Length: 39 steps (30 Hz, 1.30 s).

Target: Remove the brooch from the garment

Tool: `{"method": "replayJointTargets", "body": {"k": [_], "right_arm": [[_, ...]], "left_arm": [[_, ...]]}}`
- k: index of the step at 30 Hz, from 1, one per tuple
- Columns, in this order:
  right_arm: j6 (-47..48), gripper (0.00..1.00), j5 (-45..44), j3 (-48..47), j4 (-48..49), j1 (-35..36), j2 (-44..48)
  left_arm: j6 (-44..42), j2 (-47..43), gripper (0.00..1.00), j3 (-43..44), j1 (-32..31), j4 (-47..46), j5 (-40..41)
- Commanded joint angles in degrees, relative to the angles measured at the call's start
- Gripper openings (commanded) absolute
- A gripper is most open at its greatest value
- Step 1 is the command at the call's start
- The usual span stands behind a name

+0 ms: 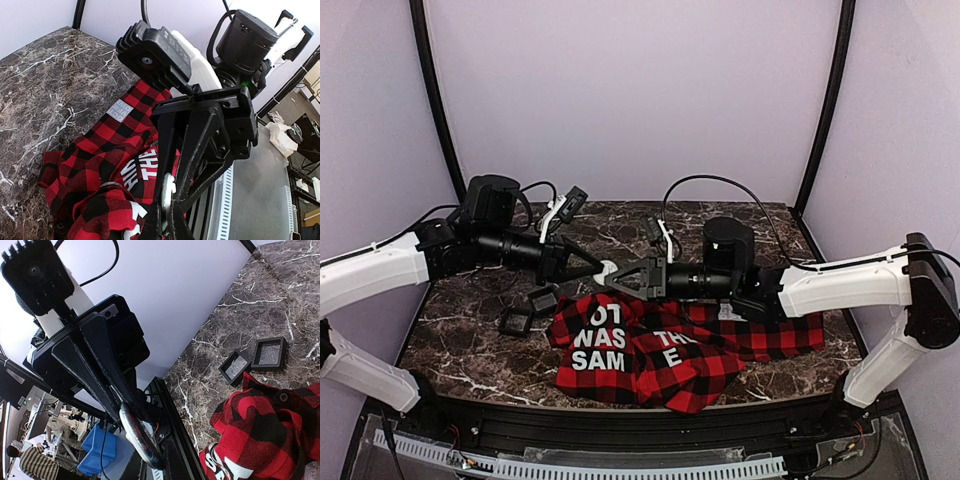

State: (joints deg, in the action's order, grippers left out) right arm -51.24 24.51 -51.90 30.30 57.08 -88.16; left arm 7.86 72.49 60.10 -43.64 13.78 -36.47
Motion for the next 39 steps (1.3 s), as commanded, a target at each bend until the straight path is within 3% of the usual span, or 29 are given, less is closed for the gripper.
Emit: {"method": "replayJointTargets", "body": {"k": [1,18,27,35,39], "right_arm": [[0.88,0.1,-6.13,0.83,-0.76,-3.37,0.69],[2.03,0.15,-6.69,2.23,-1.24,-3.38,2.64],[5.02,0.36,0.92,3.15,4.52,-3.4,5.18],[11.18,0.46,-7.8,3.76,-6.61,-3.38,13.06],[14.61,0.51,-15.69,3.14,-16.22,-3.47,18.17]], "left_arm": [[-1.64,-0.49,0.01,1.68,-2.06,4.06,-4.41],[-1.59,-0.18,0.01,2.05,-1.98,5.18,0.3],[-1.67,0.07,0.01,2.36,-1.98,5.96,4.36],[1.5,-1.96,0.01,0.59,-1.98,4.33,17.74],[3.43,-3.92,0.01,0.57,-1.98,6.39,29.12]]}}
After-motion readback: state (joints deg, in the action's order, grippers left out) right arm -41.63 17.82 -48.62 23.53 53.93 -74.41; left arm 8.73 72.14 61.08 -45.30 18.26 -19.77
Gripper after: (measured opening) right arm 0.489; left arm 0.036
